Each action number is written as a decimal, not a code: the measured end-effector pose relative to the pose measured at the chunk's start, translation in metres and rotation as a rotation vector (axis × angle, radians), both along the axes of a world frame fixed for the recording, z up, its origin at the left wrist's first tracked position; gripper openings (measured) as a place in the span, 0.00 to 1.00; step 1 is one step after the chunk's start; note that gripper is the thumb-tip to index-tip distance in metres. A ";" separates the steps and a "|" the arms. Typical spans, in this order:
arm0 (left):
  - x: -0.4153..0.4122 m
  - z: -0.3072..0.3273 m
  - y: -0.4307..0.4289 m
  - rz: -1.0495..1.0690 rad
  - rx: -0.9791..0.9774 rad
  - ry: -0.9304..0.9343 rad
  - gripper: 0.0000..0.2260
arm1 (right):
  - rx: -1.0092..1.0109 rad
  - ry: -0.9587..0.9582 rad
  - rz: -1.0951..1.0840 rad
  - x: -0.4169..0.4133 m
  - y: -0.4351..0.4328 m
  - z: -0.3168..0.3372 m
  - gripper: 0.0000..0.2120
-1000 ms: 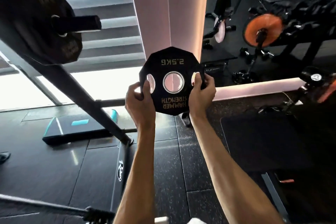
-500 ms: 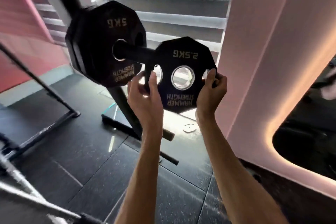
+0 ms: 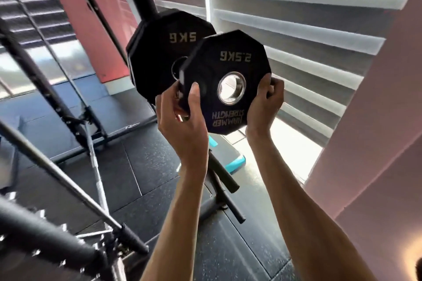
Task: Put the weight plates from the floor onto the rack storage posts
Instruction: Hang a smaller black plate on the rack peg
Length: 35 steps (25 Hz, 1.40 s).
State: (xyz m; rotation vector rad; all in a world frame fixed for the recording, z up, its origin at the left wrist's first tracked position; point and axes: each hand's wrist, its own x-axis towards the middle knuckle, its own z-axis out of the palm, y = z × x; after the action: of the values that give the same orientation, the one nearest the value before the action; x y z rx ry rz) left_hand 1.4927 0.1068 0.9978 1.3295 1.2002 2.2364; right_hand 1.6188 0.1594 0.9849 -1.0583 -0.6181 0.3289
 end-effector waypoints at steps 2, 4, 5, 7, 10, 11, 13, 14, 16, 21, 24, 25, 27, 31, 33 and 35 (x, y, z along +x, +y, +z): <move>0.002 -0.001 -0.001 0.044 0.016 0.038 0.10 | -0.036 0.006 0.041 0.000 0.007 -0.004 0.10; 0.005 -0.004 -0.002 0.090 0.032 0.063 0.10 | -0.057 0.014 0.084 -0.001 0.013 -0.008 0.10; 0.005 -0.005 -0.002 0.120 0.039 0.069 0.10 | -0.055 0.010 0.104 -0.002 0.013 -0.009 0.10; 0.004 -0.009 0.000 0.190 0.042 0.073 0.11 | -0.047 -0.022 0.135 -0.007 0.016 -0.009 0.09; -0.005 -0.015 0.008 0.232 0.015 0.034 0.11 | -0.031 -0.090 0.173 -0.016 0.023 -0.010 0.09; -0.009 -0.016 0.013 0.231 0.007 0.022 0.12 | -0.013 -0.105 0.186 -0.018 0.026 -0.010 0.08; -0.015 -0.019 0.023 0.226 -0.002 0.029 0.13 | 0.027 -0.126 0.203 -0.022 0.034 -0.011 0.07; -0.018 -0.020 0.028 0.225 0.000 0.040 0.13 | 0.029 -0.140 0.203 -0.024 0.039 -0.011 0.07; -0.022 -0.019 0.038 0.223 -0.013 0.047 0.16 | 0.003 -0.175 0.210 -0.025 0.053 -0.011 0.07; -0.040 -0.021 0.072 0.379 -0.160 0.204 0.23 | -0.095 -0.312 0.266 -0.022 0.084 -0.005 0.09; -0.050 -0.018 0.086 0.471 -0.224 0.221 0.32 | -0.132 -0.311 0.331 -0.020 0.099 0.000 0.14; -0.052 -0.017 0.088 0.474 -0.235 0.208 0.36 | -0.159 -0.296 0.366 -0.019 0.103 0.001 0.16; -0.056 -0.018 0.093 0.474 -0.249 0.198 0.39 | -0.202 -0.279 0.393 -0.016 0.107 0.002 0.18; -0.061 -0.023 0.094 0.395 -0.293 0.161 0.35 | -0.233 -0.199 0.356 -0.019 0.098 -0.017 0.21; -0.065 -0.034 0.085 0.403 -0.260 0.168 0.28 | -0.303 -0.158 0.371 -0.034 0.089 -0.046 0.18; -0.076 -0.059 0.072 0.399 -0.295 0.204 0.22 | -0.425 -0.142 0.447 -0.056 0.076 -0.082 0.19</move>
State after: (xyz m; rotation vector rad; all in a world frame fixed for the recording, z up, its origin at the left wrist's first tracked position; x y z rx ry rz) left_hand 1.4169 0.1787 0.9390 1.3129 1.9317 2.0845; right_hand 1.5628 0.2354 0.9030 -1.3521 -0.9408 0.8061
